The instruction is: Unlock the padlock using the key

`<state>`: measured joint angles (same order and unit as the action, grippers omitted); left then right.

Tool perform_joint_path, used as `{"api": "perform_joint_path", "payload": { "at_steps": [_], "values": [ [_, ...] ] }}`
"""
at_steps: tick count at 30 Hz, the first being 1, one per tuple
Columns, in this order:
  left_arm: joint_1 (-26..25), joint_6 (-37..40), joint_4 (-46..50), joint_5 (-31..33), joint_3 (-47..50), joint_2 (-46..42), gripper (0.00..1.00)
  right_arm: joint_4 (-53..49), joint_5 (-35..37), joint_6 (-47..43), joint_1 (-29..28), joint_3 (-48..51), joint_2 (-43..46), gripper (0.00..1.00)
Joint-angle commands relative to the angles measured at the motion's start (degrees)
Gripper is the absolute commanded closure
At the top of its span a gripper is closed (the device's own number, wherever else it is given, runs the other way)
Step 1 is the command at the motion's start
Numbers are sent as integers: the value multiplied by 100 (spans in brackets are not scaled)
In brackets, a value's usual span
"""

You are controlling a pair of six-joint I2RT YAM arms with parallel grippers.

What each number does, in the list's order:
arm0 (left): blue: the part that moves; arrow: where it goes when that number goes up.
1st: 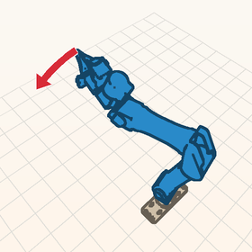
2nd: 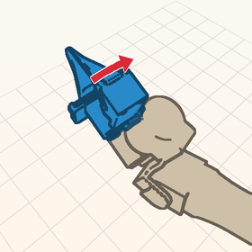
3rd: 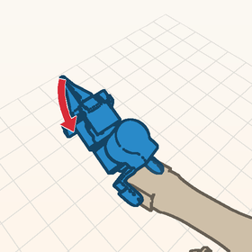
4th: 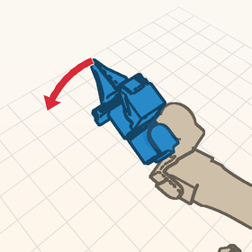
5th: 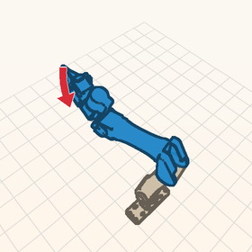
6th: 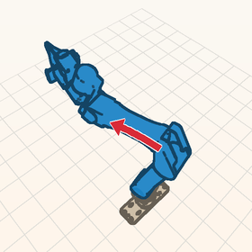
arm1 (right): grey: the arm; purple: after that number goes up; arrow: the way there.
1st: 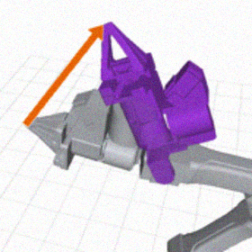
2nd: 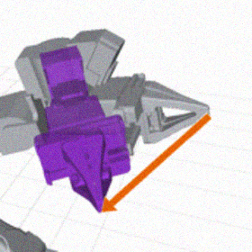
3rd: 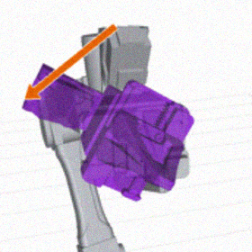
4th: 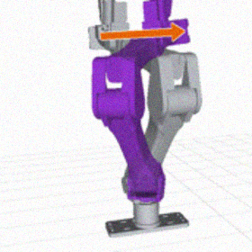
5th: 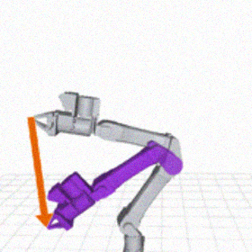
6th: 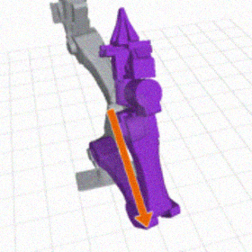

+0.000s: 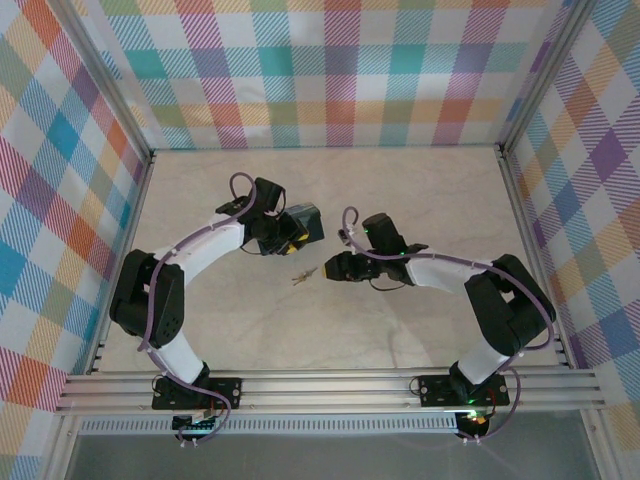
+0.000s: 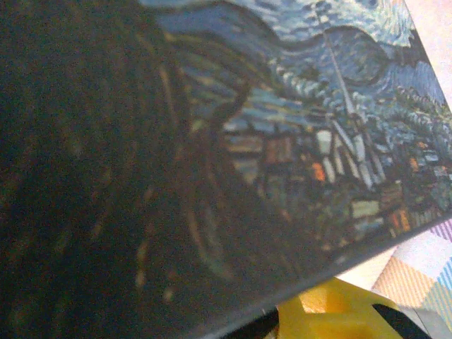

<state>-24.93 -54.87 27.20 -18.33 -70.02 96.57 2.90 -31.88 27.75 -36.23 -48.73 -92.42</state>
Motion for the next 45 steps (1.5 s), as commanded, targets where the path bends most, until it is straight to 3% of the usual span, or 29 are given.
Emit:
{"api": "perform_joint_path", "payload": {
  "at_steps": [1,6,13,17,23,30,38,45],
  "values": [
    [175,707,417,219,-342,211,100,-692,278,-1249,-173,-410,-108,66],
    [338,926,282,192,-216,471,100,-1038,908,-1392,-186,-904,-465,64],
    [454,1019,0,321,-159,915,100,-1056,1400,378,-351,-1404,-1220,63],
    [454,1127,-66,437,-146,1144,100,-1124,1820,1306,-629,-1600,-1495,57],
    [471,1219,-192,710,60,1242,99,-1524,2445,2105,-907,-2008,-1868,57],
    [484,1175,-115,870,124,1217,65,-1701,2989,2933,-999,-2177,-2168,55],
    [489,1062,91,784,130,782,47,-2296,3226,3183,-1047,-2740,-2521,52],
    [544,808,454,1297,197,95,42,-3043,3557,3331,-1081,-3240,-2952,57]
  ]
}}
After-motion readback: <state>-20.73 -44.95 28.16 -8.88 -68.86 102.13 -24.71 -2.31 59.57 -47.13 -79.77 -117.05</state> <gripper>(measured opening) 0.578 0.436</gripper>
